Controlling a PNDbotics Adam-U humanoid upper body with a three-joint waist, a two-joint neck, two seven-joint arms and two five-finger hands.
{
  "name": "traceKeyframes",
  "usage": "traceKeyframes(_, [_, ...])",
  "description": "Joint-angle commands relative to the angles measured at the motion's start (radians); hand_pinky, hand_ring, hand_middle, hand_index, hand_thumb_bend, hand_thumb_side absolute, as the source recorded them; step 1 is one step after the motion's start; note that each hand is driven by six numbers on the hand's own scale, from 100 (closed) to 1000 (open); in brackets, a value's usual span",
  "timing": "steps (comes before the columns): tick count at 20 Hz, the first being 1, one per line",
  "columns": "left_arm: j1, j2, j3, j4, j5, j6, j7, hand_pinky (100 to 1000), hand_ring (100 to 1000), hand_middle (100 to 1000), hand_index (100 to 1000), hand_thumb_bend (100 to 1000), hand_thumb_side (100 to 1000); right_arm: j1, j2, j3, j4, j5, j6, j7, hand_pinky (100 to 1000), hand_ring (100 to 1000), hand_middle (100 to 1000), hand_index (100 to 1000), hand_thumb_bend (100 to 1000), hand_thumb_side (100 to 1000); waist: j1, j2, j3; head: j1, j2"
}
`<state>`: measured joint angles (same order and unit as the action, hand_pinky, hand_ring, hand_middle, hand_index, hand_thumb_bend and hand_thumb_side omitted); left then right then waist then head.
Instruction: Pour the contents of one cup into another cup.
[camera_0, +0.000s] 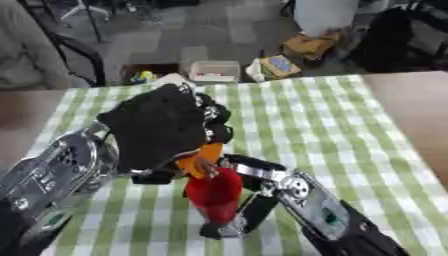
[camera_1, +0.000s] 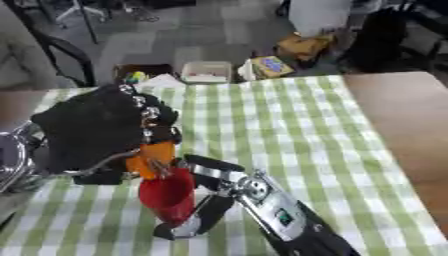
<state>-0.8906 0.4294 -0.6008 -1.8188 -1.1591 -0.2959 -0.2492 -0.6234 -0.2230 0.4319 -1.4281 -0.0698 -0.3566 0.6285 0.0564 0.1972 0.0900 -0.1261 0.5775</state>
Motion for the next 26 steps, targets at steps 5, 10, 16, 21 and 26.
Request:
traceKeyframes(5, [-0.016,0.012,-0.002,-0.008,-0.029,-0.013,0.002,101,203,165,558,597,100,-0.017,0.01,-0.005,-0.024,-0.014,-0.005,0.002,304,470,100,774,100,100,0.001,-0.019,0.0,-0.005,-0.009])
traceKeyframes(10, [-0.016,0.015,-0.004,-0.012,-0.055,-0.026,0.003,113,199,171,560,626,100,-0.016,0.01,-0.005,-0.023,-0.014,-0.005,0.002,303,470,100,774,100,100,0.0,-0.019,0.001,-0.005,-0.01])
traceKeyframes(16, [-0.015,0.021,-0.005,-0.015,-0.092,-0.042,0.012,128,194,178,562,664,100,-0.016,0.008,-0.007,-0.022,-0.013,-0.006,0.001,303,470,100,774,100,100,-0.001,-0.02,0.003,-0.006,-0.01])
traceKeyframes(21, [-0.01,0.024,-0.007,-0.01,-0.114,-0.05,0.022,131,194,180,564,669,100,-0.016,0.007,-0.008,-0.02,-0.011,-0.007,0.001,302,471,100,774,100,100,-0.001,-0.02,0.007,-0.007,-0.01])
traceKeyframes(26, [-0.006,0.027,-0.003,-0.005,-0.123,-0.049,0.033,131,193,180,563,669,100,-0.016,0.006,-0.009,-0.018,-0.009,-0.008,-0.001,302,471,100,774,100,100,-0.002,-0.02,0.009,-0.008,-0.01])
